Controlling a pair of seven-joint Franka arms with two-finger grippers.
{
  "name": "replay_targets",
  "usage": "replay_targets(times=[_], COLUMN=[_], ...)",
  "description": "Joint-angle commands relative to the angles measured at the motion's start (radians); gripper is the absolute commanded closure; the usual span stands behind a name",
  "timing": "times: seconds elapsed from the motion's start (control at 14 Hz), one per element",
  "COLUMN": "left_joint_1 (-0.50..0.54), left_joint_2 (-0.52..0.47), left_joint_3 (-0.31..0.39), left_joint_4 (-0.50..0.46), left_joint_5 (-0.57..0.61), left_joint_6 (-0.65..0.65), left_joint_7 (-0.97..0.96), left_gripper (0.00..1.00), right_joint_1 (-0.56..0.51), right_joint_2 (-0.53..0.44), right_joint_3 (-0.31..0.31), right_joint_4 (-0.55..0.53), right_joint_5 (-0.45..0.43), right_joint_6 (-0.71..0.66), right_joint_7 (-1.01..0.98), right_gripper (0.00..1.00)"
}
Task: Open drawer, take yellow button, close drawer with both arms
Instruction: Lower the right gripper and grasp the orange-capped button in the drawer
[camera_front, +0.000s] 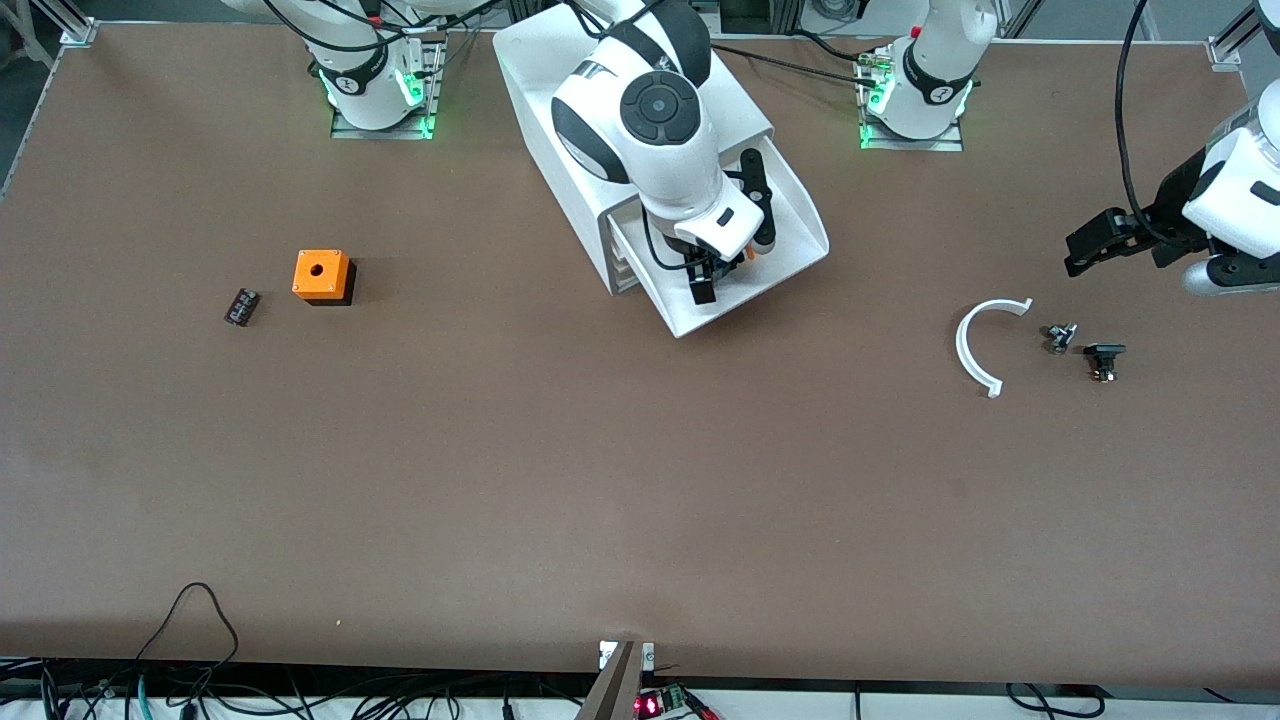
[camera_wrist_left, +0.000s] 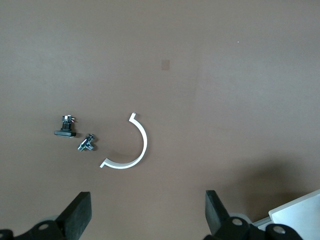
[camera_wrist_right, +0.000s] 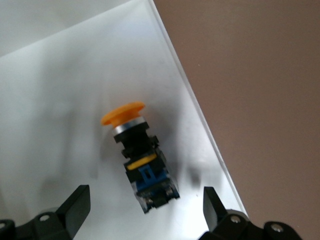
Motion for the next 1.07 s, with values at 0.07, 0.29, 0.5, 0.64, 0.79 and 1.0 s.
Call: replay_targets(times=[0.07, 0.29, 0.5, 0.64, 0.79, 1.0], left_joint_1=[-0.033, -0.032, -0.029, -0.029, -0.024, -0.020], left_joint_2=[-0.007, -0.007, -0.007, -0.004, 0.001, -0.001], left_joint_3=[-0.010, -0.005, 0.004, 0.006, 0.006, 0.006], left_joint_4=[0.015, 0.017, 0.015, 0.010, 0.010, 0.006], left_joint_5=[0.084, 0.079, 0.070, 0.070, 0.069, 0.058], left_joint_6=[-0.012, -0.011, -0.011, -0.011, -0.009, -0.009], left_joint_7=[0.001, 0.006, 0.004, -0.002, -0.025, -0.029], left_gripper=[0.00, 0.00, 0.00, 0.00, 0.00, 0.00], right_joint_1=[0.012, 0.017, 0.024, 0.032, 0.046, 0.048], right_joint_2=[0.023, 0.025, 0.026, 0.026, 0.032, 0.031], right_joint_3=[0.002, 0.001, 0.004, 0.004, 0.004, 0.004], right_joint_4=[0.039, 0.039, 0.039, 0.037, 0.039, 0.039], right_joint_5=[0.007, 0.005, -0.019, -0.037, -0.050, -0.051], right_joint_6=[-0.011, -0.007, -0.008, -0.007, 0.001, -0.001], right_joint_7=[-0.009, -0.011, -0.015, -0.014, -0.011, -0.011], right_gripper=[0.00, 0.02, 0.16, 0.23, 0.32, 0.53])
